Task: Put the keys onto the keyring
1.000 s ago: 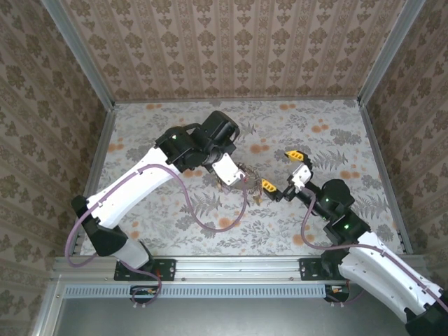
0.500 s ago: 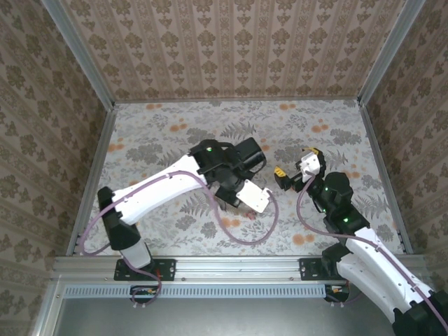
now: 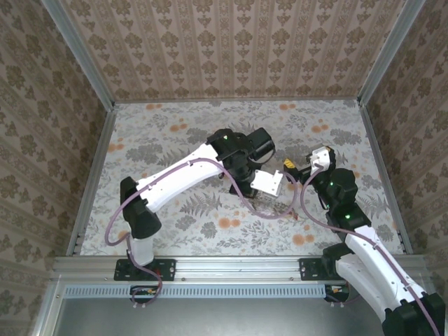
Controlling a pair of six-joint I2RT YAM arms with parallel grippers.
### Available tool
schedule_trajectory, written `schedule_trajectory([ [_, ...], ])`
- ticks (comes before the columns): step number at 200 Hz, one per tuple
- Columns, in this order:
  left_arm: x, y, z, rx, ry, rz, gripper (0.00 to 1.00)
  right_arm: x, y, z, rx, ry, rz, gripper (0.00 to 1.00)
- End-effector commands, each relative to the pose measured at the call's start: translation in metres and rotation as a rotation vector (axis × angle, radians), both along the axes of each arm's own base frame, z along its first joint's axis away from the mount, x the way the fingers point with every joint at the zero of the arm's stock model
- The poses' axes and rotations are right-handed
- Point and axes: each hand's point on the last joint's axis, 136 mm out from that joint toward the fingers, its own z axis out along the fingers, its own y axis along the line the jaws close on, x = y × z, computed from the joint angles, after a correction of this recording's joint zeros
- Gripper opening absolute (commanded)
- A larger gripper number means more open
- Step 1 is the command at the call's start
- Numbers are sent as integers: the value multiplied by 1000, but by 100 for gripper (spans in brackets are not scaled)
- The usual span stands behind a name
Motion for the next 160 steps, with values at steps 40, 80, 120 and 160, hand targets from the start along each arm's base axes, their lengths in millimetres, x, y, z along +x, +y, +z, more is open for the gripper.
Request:
schedule_trajectory([
  [40,60,17,-64,-58,196,141,0,1,-3,10,43,-37,-12,100],
  [80,95,37,-71,-38,167,182,0,-2,1,12,37,-37,12,100],
  [120,121,60,-73,-58,194,254,0,-5,4,8,33,-31,34,100],
  [160,145,78,-74,-128,254,342,0,-8,6,6,1,-26,57,100],
])
